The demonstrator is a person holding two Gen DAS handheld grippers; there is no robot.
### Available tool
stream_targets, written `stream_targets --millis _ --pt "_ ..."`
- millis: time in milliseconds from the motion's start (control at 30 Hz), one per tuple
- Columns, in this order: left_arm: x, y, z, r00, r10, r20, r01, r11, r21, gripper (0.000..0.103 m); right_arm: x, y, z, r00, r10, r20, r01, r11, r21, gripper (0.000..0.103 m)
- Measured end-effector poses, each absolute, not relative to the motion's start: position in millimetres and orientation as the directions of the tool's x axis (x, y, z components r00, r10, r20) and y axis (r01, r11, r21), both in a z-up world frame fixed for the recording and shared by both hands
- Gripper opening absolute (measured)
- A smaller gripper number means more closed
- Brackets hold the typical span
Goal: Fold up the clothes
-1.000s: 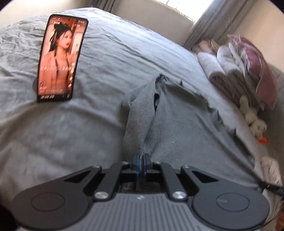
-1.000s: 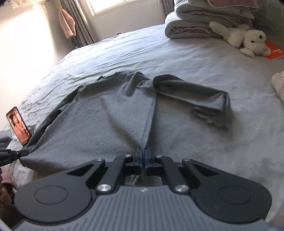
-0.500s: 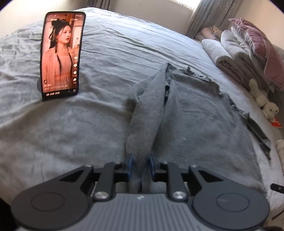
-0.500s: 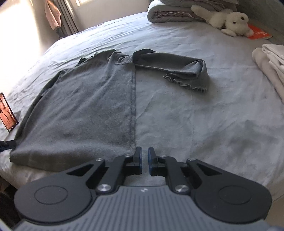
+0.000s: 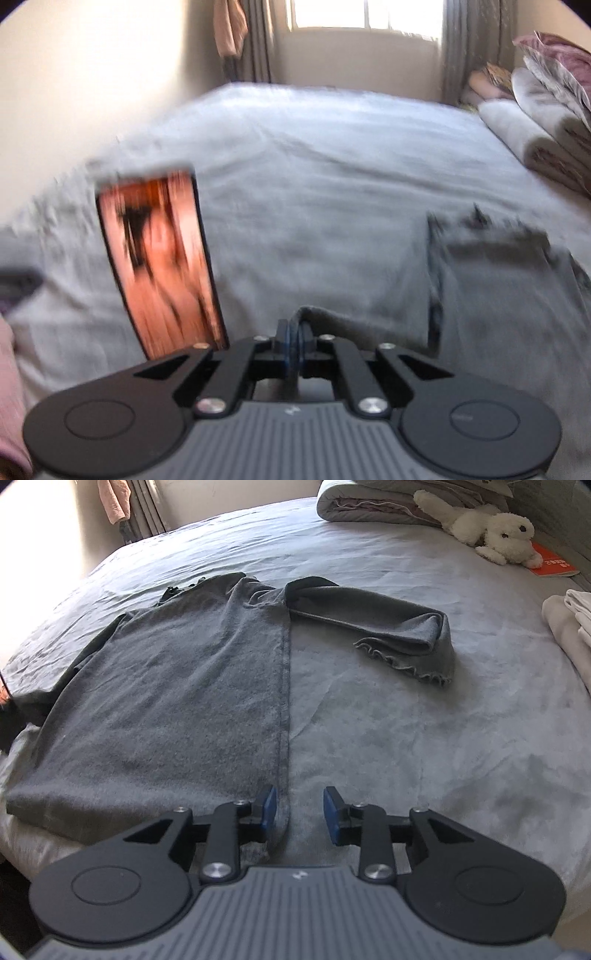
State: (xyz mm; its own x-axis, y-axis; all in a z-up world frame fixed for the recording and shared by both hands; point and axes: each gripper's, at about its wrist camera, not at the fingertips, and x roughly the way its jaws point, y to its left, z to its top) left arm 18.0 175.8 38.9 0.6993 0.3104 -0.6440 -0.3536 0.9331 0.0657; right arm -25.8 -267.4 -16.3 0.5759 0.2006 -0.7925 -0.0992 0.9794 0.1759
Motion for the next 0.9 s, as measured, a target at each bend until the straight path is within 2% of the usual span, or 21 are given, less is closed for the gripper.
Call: stream_targets --millis 467,900 --pt "112.1 201.7 121.7 0.742 0.465 -0.484 -0.520 0.854 0.023 0.004 30.9 -275.8 -6.7 0.607 0.197 -0.770 -0.036 0.975 0.221 0.035" --pt "183.3 234.5 134.0 0.665 0.574 -0.478 -0.632 0.774 0.050 0.004 77.6 -266.0 -12.7 0.629 0.229 -0.743 -0.025 0.961 0.275 0.035"
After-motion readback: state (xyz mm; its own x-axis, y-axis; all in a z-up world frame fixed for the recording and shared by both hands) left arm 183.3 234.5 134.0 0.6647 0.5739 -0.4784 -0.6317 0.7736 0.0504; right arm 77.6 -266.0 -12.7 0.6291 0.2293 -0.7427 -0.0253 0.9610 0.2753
